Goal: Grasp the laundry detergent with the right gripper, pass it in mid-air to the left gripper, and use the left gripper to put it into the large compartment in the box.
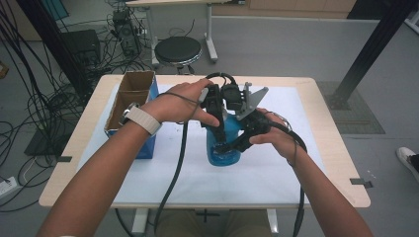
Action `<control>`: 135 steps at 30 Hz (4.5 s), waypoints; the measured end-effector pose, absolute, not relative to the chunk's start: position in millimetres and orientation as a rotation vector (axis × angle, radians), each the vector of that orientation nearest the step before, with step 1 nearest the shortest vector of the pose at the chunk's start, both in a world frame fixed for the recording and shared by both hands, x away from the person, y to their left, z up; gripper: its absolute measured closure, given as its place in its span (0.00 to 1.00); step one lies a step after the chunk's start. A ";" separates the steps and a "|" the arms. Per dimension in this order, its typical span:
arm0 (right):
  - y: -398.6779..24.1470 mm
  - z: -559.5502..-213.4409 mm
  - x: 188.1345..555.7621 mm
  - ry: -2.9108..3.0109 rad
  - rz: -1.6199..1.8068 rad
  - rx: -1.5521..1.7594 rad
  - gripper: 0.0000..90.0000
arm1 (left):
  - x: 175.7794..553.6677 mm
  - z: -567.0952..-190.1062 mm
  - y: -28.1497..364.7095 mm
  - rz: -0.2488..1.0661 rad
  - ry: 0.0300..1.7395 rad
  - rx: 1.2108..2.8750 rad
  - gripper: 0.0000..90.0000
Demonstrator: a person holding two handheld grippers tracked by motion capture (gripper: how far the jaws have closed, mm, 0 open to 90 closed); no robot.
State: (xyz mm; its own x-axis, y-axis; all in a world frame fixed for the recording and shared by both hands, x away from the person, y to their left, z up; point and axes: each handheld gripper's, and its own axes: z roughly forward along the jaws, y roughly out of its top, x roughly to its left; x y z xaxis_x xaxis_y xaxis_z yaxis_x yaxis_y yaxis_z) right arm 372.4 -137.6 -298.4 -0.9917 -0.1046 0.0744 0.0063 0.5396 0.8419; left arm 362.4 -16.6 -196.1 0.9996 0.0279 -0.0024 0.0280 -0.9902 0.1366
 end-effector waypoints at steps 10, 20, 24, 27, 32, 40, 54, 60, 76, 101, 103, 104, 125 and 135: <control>-139.0 -297.7 373.8 -2.661 -1.454 0.097 0.47 | 362.1 -195.2 -17.0 0.010 0.040 2.999 0.42; -139.5 -296.4 373.2 -2.658 -1.461 0.103 0.47 | 359.6 -193.0 -18.3 0.028 0.034 2.994 0.42; -146.2 -299.1 373.8 -2.691 -1.385 -0.035 0.11 | 360.5 -187.6 -17.5 0.059 0.063 2.999 0.42; -162.9 -296.1 371.8 -2.717 -1.367 -0.083 0.11 | 361.9 -185.7 -16.8 0.069 0.078 3.008 0.42; -188.0 -286.2 366.9 -2.753 -1.330 -0.143 0.10 | 364.8 -184.3 -13.9 0.079 0.131 3.019 0.42; -233.7 -275.0 364.1 -2.931 -1.043 -0.309 0.10 | 370.7 -174.1 -6.9 0.113 0.299 3.019 0.42; -274.8 -267.7 363.8 -3.049 -0.774 -0.457 0.10 | 385.9 -140.1 7.7 0.216 0.663 2.954 0.42; -284.1 -264.7 364.9 -3.060 -0.746 -0.480 0.10 | 390.8 -127.0 14.3 0.255 0.806 2.911 0.42; -296.1 -272.8 372.2 -3.056 -0.731 -0.537 0.10 | 409.9 -99.3 33.5 0.323 1.147 2.768 0.42; -293.9 -276.2 375.4 -3.049 -0.744 -0.507 0.10 | 421.6 -58.1 93.3 0.439 1.587 2.503 0.42; -294.0 -276.9 376.2 -3.045 -0.748 -0.510 0.10 | 422.7 -54.9 97.5 0.450 1.607 2.498 0.42; -294.0 -277.3 376.6 -3.046 -0.749 -0.508 0.10 | 422.9 -54.1 98.7 0.453 1.619 2.488 0.42; -294.3 -282.8 381.1 -3.030 -0.760 -0.516 0.10 | 435.4 -53.5 139.9 0.445 1.837 2.364 0.42; -294.8 -287.6 383.2 -3.019 -0.760 -0.529 0.10 | 439.1 -63.1 160.6 0.456 1.920 2.311 0.42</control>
State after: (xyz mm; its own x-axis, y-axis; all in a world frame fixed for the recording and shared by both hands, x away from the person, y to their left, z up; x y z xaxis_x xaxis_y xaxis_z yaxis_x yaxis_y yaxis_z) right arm 383.2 -294.8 -287.6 -0.9437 0.3244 0.0650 0.3165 0.8280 0.4629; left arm 439.1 160.6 -63.1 0.1588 0.9738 0.1629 0.9429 -0.1985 0.2676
